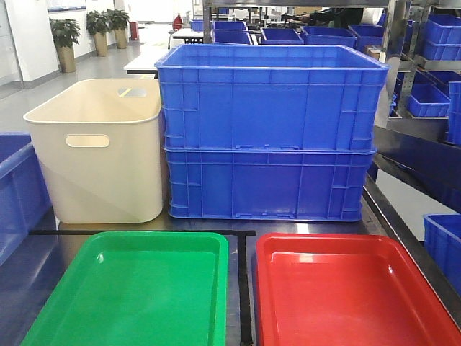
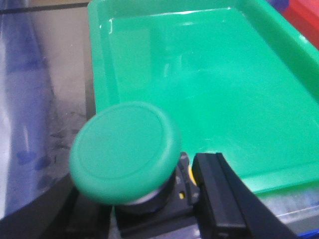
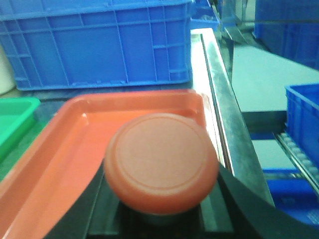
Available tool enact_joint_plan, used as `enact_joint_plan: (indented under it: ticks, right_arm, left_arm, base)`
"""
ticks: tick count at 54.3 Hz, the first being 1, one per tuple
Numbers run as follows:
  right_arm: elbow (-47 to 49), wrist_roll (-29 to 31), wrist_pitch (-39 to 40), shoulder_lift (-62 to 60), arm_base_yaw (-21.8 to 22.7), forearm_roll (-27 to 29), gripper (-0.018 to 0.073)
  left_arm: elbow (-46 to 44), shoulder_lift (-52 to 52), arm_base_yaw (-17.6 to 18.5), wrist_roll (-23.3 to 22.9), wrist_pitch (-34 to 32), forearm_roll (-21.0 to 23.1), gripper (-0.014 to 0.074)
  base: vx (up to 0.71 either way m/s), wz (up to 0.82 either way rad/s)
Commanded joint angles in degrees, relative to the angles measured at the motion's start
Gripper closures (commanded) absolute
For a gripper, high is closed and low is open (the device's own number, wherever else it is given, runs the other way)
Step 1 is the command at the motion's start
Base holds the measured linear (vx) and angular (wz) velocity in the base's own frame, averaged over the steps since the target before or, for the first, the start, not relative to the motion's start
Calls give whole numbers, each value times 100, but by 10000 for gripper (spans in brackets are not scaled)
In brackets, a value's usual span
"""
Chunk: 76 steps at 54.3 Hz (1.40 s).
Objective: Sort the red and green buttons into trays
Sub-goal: 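Lower green button into green tray and red button into red tray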
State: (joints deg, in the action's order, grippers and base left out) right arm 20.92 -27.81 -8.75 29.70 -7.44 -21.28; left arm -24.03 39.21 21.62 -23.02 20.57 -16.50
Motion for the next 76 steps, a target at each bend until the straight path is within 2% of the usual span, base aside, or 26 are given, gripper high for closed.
enact_joint_plan:
  ticks: [1, 7, 12, 15, 25, 29, 38, 45, 52, 59, 66, 70, 76]
  right_arm:
    - [185, 31, 691, 39, 4, -85, 570]
    - [185, 278, 1156, 365, 4, -230, 569]
    - [185, 385, 1979, 852, 4, -459, 568]
    - [215, 365, 2482, 1236, 4, -675, 568]
    - [492, 247, 3697, 2815, 4, -838, 568]
    - [627, 390, 4151, 3447, 4, -928, 568]
    - [867, 490, 4723, 4581, 4, -974, 565]
    - [904, 547, 4812, 5010, 4, -980, 544]
    - [904, 731, 4751, 5147, 4, -980, 467]
    - [904, 740, 4686, 5146, 4, -980, 333]
    - [904, 740, 4686, 5146, 4, -980, 153]
    - [904, 740, 4693, 5146, 4, -980, 63]
    - [904, 740, 4705, 5146, 4, -980, -16]
  left_arm:
    - [-176, -16, 34, -52, -582, 133, 596]
    - [-176, 102, 34, -57, -1573, 184, 596]
    - [-176, 444, 34, -68, -2729, 197, 596]
    - [-194, 784, 34, -68, -3193, 197, 596]
    - [-525, 2371, 34, -20, -4051, 181, 596]
    - [-675, 3000, 34, -5, -4488, 174, 593]
    - [-962, 3983, 39, -5, -5270, 168, 577]
    - [-997, 4311, 54, -5, -5326, -74, 503]
    - [-997, 4331, 54, -5, -5267, -514, 369]
    - [-997, 4331, 54, -5, -5244, -680, 222]
    - [-997, 4331, 54, -5, -5167, -675, 101]
    - [-997, 4331, 54, -5, -5162, -675, 64]
    - [-997, 4326, 54, -5, -5162, -675, 54]
  base:
    - [0, 0]
    - [0, 0]
    - [0, 0]
    - [0, 0]
    - [0, 0]
    - [0, 0]
    - [0, 0]
    - [0, 0]
    - [0, 0]
    - [0, 0]
    - [0, 0]
    - [0, 0]
    - [0, 0]
